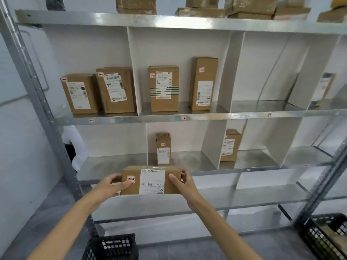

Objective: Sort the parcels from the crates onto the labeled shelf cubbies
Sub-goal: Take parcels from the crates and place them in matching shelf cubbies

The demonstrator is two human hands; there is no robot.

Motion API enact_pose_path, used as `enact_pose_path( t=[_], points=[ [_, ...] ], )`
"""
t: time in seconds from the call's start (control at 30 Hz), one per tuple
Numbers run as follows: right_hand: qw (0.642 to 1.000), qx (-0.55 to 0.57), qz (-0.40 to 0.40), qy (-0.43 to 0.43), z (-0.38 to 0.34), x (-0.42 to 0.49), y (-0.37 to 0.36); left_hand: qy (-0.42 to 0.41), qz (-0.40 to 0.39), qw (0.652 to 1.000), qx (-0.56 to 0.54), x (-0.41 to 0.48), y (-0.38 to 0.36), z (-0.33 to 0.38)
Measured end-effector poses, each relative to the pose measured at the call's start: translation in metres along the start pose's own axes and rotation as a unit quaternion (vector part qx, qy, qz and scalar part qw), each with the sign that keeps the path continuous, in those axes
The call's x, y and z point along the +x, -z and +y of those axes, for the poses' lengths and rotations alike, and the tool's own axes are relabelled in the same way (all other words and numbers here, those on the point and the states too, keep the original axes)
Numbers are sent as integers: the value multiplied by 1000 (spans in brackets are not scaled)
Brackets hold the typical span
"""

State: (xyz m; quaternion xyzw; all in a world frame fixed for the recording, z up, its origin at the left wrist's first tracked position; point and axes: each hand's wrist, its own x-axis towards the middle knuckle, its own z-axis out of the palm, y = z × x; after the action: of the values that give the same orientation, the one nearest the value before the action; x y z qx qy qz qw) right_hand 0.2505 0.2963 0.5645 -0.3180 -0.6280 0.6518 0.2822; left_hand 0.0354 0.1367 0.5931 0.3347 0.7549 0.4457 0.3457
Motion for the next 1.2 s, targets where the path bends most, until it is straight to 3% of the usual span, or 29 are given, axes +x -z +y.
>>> enact_pose_path(
  t=[0.23, 0.63, 0.93, 1.2],
  points=[
    [998, -14, 62, -10, 0, -19, 53, -54, 14, 998, 21, 26, -53, 31],
    [976, -40, 212, -3, 1, -33, 216, -110, -83, 989, 47, 70, -211, 105],
    [968, -70, 243, -15, 10, -29, 383, -113, -160, 979, 47, 118, -363, 153],
    [975, -93, 199, -21, 11, 10, 460, -79, -113, 990, 7, 138, -430, 170]
  ],
)
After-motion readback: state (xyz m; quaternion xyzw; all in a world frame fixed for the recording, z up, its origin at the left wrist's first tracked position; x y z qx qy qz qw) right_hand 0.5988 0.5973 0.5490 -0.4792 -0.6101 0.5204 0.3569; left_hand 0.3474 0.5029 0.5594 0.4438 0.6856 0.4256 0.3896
